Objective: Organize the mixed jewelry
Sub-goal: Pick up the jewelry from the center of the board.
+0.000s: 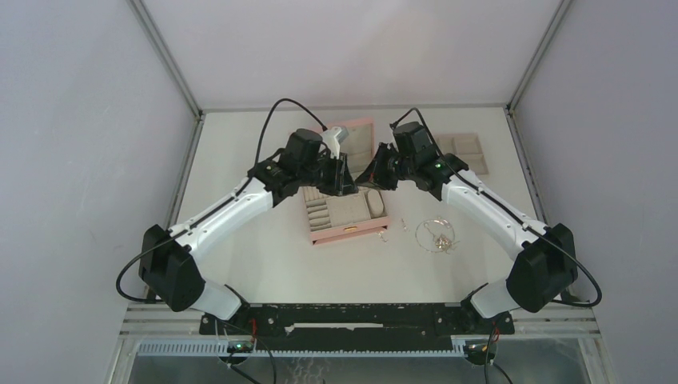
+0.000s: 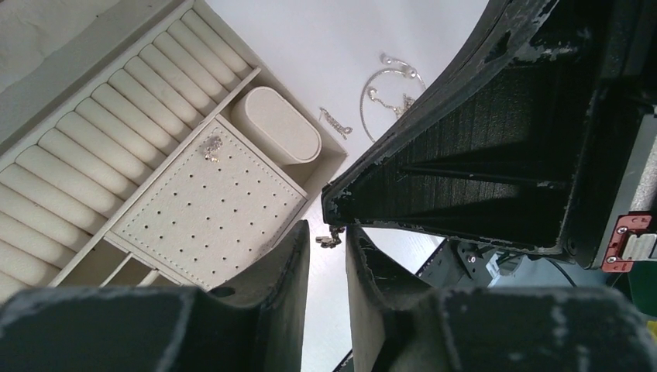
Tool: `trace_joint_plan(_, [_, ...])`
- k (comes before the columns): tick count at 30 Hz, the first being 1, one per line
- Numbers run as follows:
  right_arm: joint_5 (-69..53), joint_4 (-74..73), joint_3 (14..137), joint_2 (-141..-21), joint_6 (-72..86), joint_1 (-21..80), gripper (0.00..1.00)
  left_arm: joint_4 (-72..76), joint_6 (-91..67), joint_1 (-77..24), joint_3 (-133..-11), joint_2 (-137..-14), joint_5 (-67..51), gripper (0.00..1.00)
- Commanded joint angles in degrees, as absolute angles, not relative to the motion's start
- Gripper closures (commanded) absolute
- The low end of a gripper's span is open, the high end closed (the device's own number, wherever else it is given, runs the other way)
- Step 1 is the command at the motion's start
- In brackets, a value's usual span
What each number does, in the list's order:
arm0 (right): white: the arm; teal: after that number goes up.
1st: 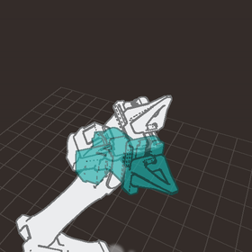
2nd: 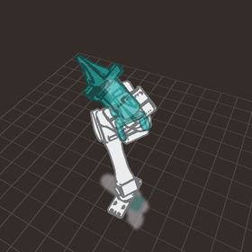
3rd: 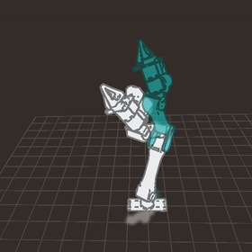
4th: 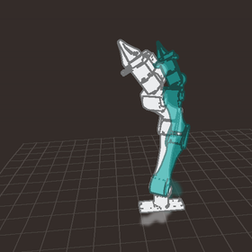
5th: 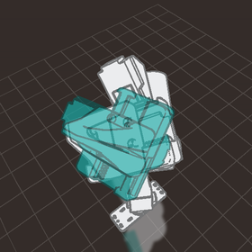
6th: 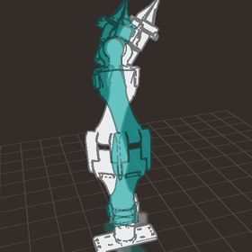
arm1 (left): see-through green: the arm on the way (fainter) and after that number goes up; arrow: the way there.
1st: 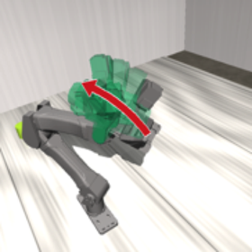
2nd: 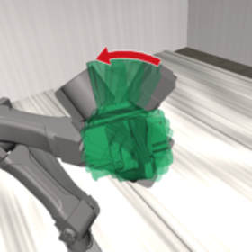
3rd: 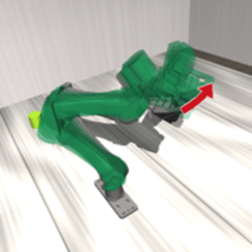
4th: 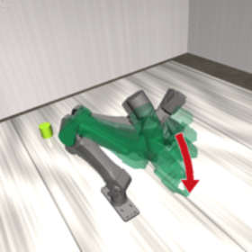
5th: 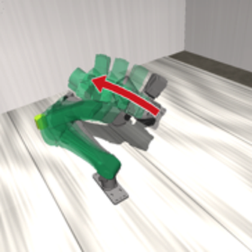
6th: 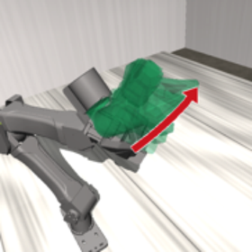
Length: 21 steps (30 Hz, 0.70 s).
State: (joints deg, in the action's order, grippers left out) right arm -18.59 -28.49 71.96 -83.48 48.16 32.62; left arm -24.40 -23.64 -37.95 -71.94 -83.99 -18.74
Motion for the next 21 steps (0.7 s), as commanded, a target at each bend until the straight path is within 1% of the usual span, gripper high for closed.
trace_joint_plan(1, [-19.3, -26.1, 73.7, -83.3, 48.8, 32.4, 1.00, -21.2, -24.6, -37.5, -71.5, -81.5, -19.9, 0.72])
trace_joint_plan(7, [-19.5, -26.0, 73.7, -83.4, 48.7, 32.4, 1.00, -21.0, -25.2, -37.3, -71.5, -81.0, -19.6, 0.72])
trace_joint_plan(14, [-19.8, -26.0, 73.7, -83.4, 48.6, 32.7, 1.00, -19.4, -26.3, -36.9, -70.1, -80.8, -20.6, 0.78])
trace_joint_plan(21, [-20.4, -25.9, 73.7, -83.7, 48.3, 33.1, 1.00, -19.1, -26.7, -36.3, -69.6, -80.1, -19.8, 0.79])
